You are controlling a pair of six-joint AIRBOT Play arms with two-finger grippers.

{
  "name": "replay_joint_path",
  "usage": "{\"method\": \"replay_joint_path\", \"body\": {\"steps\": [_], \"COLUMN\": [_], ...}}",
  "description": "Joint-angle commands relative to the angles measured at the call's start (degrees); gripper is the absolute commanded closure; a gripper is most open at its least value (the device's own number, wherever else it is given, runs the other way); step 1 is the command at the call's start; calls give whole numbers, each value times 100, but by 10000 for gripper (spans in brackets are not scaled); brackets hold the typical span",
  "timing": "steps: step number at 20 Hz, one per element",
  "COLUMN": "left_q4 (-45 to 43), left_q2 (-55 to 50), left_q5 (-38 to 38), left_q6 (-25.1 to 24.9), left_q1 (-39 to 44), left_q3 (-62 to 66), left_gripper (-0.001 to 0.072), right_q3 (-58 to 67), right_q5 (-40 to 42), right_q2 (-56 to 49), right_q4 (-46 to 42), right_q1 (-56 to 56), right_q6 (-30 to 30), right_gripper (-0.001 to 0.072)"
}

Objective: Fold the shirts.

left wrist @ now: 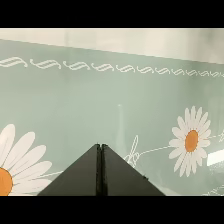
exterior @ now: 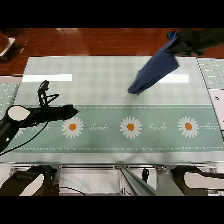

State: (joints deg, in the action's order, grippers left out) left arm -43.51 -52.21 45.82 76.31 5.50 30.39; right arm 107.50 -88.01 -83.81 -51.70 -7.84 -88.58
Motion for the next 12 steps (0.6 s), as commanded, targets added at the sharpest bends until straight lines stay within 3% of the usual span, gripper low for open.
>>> {"method": "replay_joint_path", "body": {"steps": [1, 5, 12], "left_q4": [-2, -2, -2], "left_q2": [2, 2, 0], "left_q5": [70, 87, 22], "left_q6": [-2, -2, -4], "left_q1": [2, 2, 2], "left_q3": [-2, -2, -2], "left_gripper": [686, 686, 686], "right_q3": [295, 295, -166], "right_q5": [-446, -846, -1690], "right_q2": [321, 664, 1478], "right_q4": [-267, -345, -1685], "right_q1": [-870, -1974, -3274], "right_q6": [-280, -570, -737], "right_gripper": [685, 686, 687]}}
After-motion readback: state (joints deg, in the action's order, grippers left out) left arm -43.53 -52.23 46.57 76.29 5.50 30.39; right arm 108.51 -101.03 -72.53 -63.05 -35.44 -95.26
